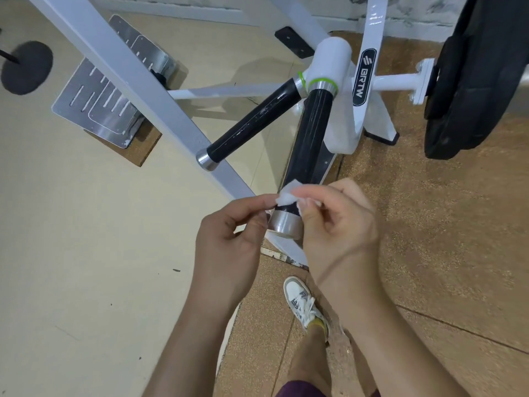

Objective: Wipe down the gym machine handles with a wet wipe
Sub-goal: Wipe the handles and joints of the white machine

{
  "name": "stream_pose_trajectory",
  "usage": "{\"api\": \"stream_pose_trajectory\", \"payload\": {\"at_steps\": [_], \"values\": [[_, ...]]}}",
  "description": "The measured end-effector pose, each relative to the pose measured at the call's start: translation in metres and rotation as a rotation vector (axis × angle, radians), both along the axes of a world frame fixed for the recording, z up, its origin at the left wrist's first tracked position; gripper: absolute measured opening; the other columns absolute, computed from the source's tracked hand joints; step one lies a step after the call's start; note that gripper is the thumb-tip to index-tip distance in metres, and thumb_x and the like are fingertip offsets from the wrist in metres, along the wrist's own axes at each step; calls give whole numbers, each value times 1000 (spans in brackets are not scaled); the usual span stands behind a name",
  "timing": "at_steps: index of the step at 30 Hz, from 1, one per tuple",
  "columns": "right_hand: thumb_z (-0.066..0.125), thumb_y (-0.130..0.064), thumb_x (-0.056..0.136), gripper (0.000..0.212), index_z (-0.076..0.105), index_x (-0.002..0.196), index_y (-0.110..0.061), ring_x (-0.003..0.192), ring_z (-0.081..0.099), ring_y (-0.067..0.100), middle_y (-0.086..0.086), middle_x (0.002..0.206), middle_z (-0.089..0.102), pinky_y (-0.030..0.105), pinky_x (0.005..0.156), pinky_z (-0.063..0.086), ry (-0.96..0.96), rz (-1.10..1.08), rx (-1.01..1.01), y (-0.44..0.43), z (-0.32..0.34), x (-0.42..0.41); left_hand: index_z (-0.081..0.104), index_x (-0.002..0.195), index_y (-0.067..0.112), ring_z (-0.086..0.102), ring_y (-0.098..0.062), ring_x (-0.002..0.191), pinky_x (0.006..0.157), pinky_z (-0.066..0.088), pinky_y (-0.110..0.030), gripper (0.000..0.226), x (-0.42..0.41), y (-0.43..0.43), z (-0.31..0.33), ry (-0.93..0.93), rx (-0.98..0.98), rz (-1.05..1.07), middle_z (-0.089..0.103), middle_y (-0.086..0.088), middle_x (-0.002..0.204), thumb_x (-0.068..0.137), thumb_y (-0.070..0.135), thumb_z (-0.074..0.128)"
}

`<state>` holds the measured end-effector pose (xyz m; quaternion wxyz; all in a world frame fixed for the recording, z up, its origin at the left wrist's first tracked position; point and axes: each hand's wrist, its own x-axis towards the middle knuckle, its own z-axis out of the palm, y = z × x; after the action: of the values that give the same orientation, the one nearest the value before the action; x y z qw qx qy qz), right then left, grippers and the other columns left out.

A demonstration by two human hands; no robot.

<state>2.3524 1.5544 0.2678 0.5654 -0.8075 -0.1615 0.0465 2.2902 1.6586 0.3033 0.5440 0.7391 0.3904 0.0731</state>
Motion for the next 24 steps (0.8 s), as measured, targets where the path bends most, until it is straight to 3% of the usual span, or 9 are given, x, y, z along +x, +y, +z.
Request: {"api": "stream_pose_trajectory", "payload": {"at_steps": [3, 6, 10, 14, 16, 18, 21, 24], "values": [[57, -5, 91, 17, 73, 95, -8, 60, 43, -2, -2, 81, 47, 3, 56, 35, -82, 126, -104, -7, 2, -10, 75, 91, 27, 68, -8, 93, 88, 55, -38, 35, -8, -2, 0, -6, -30, 30, 75, 12, 90, 91, -1, 54], [58, -8, 90, 17, 74, 93, -13, 62, 49, -1, -10, 80, 46, 3, 56, 38, -35, 181, -87, -9, 6, -7, 75, 91, 26, 67, -7, 95, 85, 55, -35, 32, -16, -4, 0, -23, -58, 58, 75, 12, 92, 91, 1, 55], [58, -7, 87, 19, 74, 90, -16, 66, 49, -5, -12, 79, 44, 0, 58, 37, -5, 127, -154, -1, 9, -3, 72, 96, 28, 64, -1, 86, 72, 51, -15, 26, -21, -10, 2, -73, -41, 84, 72, 16, 91, 88, 5, 63], [71, -10, 82, 23, 75, 82, -32, 65, 61, 5, -9, 77, 60, 10, 57, 45, 296, 216, -155, -14, 25, -11, 71, 87, 32, 62, -9, 81, 69, 51, -18, 17, -27, -20, 5, -121, 32, 126, 69, 10, 87, 84, 15, 70], [75, -13, 80, 22, 74, 87, -34, 70, 68, 7, -9, 78, 70, 19, 64, 55, 495, 190, -19, -12, 36, -9, 73, 87, 36, 64, -5, 75, 68, 51, -16, 10, -28, -26, 9, -128, -61, 145, 71, 13, 81, 82, 32, 66], [73, -7, 80, 26, 73, 93, -29, 73, 70, 6, -9, 79, 74, 22, 69, 57, 630, 235, 83, -9, 46, -8, 75, 92, 34, 63, 0, 67, 67, 50, -16, 21, -28, -28, 11, -140, -188, 185, 72, 14, 75, 76, 42, 64], [72, 2, 78, 32, 71, 90, -28, 73, 69, 4, -6, 78, 74, 17, 68, 53, 633, 266, 73, -8, 52, -10, 79, 79, 26, 64, -3, 62, 63, 52, -19, 9, -26, -26, 8, -186, -241, 317, 74, 7, 70, 74, 29, 72], [75, -4, 77, 26, 69, 84, -29, 63, 62, 2, -7, 74, 70, 11, 58, 48, 530, 249, -50, -4, 51, -7, 77, 73, 18, 64, -11, 58, 59, 52, -22, 7, -24, -20, -2, -240, -291, 492, 72, -2, 65, 78, 16, 73]]}}
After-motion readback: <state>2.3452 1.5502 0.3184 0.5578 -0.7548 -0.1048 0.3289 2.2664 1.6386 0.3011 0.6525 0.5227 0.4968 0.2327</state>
